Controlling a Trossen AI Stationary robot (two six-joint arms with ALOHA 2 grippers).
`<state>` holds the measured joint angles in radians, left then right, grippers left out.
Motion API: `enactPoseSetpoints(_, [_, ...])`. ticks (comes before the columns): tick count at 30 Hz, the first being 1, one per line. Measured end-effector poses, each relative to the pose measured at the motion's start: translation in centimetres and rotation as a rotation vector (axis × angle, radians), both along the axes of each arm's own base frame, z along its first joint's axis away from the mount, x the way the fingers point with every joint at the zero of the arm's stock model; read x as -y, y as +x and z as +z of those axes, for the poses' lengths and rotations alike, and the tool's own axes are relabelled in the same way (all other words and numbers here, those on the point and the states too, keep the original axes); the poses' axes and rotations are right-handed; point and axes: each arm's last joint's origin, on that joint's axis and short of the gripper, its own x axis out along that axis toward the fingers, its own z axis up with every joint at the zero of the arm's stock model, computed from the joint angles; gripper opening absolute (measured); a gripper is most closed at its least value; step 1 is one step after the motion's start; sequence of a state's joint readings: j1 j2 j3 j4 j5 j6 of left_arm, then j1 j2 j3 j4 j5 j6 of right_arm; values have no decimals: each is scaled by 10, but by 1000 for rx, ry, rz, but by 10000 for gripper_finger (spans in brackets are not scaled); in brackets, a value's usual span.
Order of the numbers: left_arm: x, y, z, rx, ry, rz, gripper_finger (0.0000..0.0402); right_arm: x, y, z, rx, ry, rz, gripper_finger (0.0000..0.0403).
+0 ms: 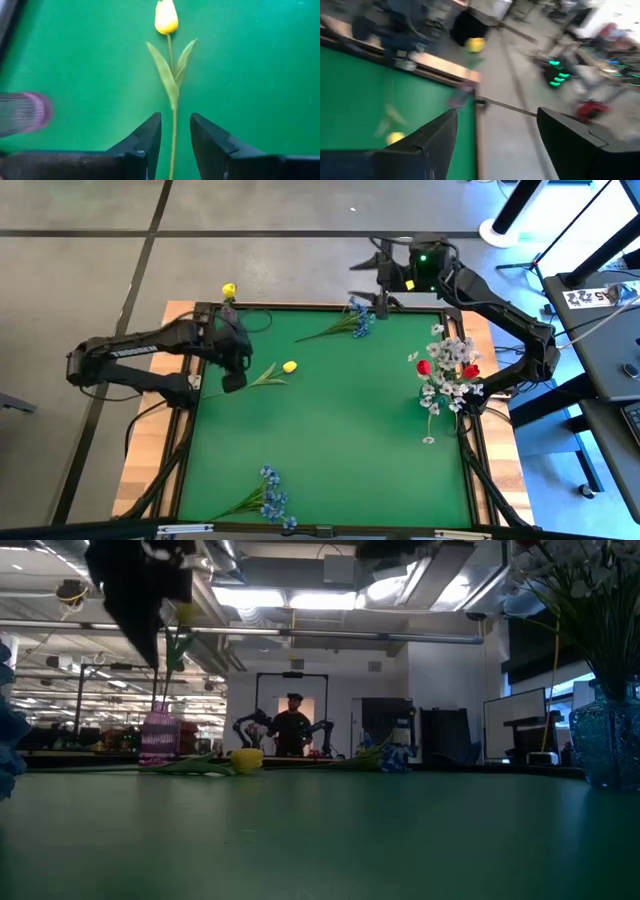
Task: Sort flowers into vase by color
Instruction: Put the yellow flower into the violet vase
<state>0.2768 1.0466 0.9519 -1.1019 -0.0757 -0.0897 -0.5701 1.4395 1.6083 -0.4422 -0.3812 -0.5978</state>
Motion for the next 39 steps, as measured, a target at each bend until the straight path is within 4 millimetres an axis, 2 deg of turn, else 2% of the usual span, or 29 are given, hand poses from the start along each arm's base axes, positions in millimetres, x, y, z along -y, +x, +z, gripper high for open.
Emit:
enactPoseSetpoints(5, [21, 6, -54, 2, -55, -5, 101, 3, 11, -36, -32, 28, -18, 273])
enactPoseSetpoints(6, [24, 6, -58, -21, -35, 0, 101, 3, 13, -43, -32, 22, -33, 273])
enactPoseSetpoints(10, [29, 21, -53, -9, 112, 62, 101, 1, 19, -58, -41, 11, -78, 273])
enactPoseSetpoints(14, [40, 36, -57, 82, 92, 10, 101, -8, 24, -61, -63, 1, -104, 273])
enactPoseSetpoints(18, [42, 40, -69, 12, 76, 34, 102, -19, 25, -57, -67, -37, -139, 273])
enactPoseSetpoints(21, [38, 46, -83, -23, 78, 88, 102, -31, 22, -51, -66, -71, -148, 273])
enactPoseSetpoints(26, [18, 62, -108, -43, 76, 176, 109, -54, 13, -38, -49, -97, -128, 273])
enactPoseSetpoints(32, [-13, 67, -126, -71, 5, 275, 154, -76, 4, -35, -96, -89, -116, 273])
enactPoseSetpoints(35, [-19, 70, -138, -117, -25, 237, 175, -81, 3, -38, -132, -62, -129, 273])
enactPoseSetpoints(39, [-20, 80, -150, -118, 40, 189, 182, -84, 2, -42, -173, -37, -132, 273])
